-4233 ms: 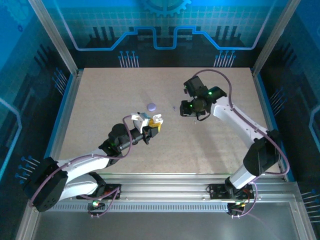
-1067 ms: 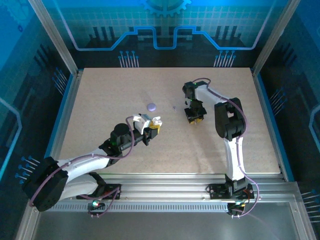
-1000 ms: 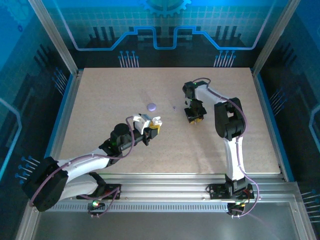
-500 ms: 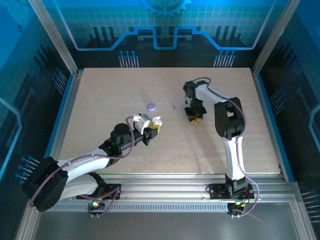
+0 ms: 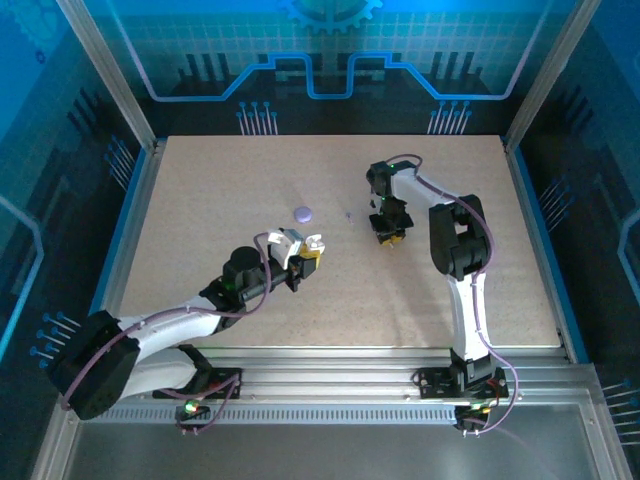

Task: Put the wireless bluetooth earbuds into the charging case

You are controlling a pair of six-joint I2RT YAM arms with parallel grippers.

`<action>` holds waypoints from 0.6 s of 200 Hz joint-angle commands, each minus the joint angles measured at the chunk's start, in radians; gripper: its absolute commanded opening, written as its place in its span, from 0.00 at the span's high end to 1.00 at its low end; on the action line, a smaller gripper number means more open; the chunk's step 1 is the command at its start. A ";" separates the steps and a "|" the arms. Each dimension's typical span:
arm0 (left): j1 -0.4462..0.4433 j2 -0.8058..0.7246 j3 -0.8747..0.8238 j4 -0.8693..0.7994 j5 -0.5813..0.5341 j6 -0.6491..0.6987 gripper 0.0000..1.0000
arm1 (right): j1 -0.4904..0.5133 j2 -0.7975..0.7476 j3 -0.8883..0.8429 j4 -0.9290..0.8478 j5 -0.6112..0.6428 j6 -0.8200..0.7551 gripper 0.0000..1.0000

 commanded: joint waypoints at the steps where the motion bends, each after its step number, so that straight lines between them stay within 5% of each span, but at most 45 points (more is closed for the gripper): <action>1: -0.007 0.021 0.036 0.037 -0.003 0.004 0.79 | -0.015 -0.081 -0.023 0.003 -0.009 0.032 0.80; 120: -0.015 0.219 0.087 0.192 0.020 -0.036 0.80 | 0.014 -0.409 -0.194 0.097 -0.050 0.194 0.80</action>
